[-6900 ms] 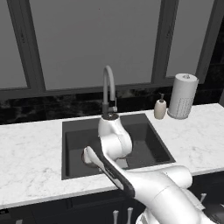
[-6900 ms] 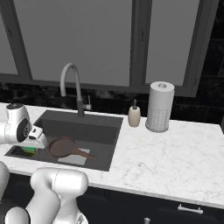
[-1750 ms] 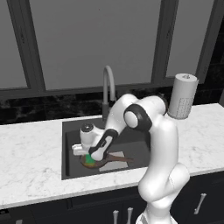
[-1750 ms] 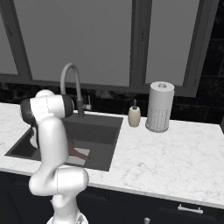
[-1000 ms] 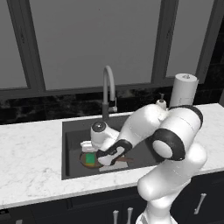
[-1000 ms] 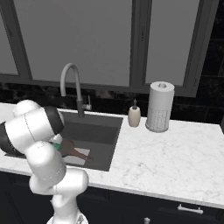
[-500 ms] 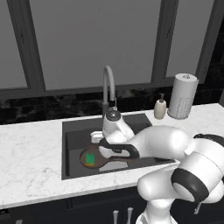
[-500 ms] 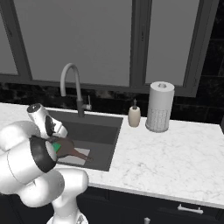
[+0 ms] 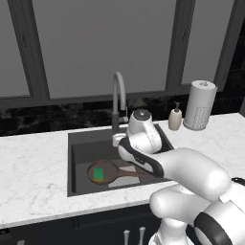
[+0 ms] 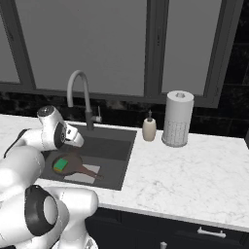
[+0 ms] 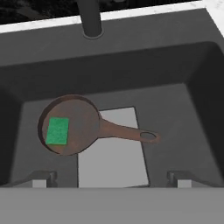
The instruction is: Pick the pan and sponge and place them into the sink. Then turn on the water.
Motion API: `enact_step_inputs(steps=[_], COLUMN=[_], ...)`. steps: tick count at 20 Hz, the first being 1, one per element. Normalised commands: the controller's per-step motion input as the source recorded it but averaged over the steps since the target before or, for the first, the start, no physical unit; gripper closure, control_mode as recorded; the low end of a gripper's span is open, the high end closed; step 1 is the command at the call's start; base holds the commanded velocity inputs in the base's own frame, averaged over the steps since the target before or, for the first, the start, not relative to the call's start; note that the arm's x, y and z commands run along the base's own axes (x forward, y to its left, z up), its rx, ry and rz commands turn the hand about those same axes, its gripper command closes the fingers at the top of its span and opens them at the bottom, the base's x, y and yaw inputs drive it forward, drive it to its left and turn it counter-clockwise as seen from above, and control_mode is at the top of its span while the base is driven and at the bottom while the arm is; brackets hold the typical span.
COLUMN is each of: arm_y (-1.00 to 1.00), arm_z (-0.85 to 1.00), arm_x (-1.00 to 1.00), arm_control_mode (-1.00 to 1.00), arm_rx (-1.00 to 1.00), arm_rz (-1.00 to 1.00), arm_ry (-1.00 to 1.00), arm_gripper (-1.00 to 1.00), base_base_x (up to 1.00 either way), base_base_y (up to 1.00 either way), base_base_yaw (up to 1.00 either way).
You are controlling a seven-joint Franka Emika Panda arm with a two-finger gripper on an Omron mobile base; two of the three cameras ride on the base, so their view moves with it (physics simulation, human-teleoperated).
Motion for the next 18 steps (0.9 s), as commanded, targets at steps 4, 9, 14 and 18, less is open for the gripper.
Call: enact_step_inputs(steps=[4,9,14,18], arm_y=[-0.38,-0.26,-0.2,-0.08], arm_z=[0.15,0.2,0.01,0.03], arm_x=[-0.24,-0.04,-0.09,-0.07], arm_control_mode=[-1.0,-1.0,-1.0,-1.0], arm_rx=[0.0,0.0,0.0,0.0], arm_rz=[0.0,0.05,0.06,0.05], arm_ry=[-0.03,-0.01,-0.12,-0.21], arm_gripper=[-1.0,-1.0,-1.0,-1.0], base_base_x=[0.0,0.0,0.0,0.0], base_base_y=[0.0,0.0,0.0,0.0], base_base_yaw=[0.0,0.0,0.0,0.0])
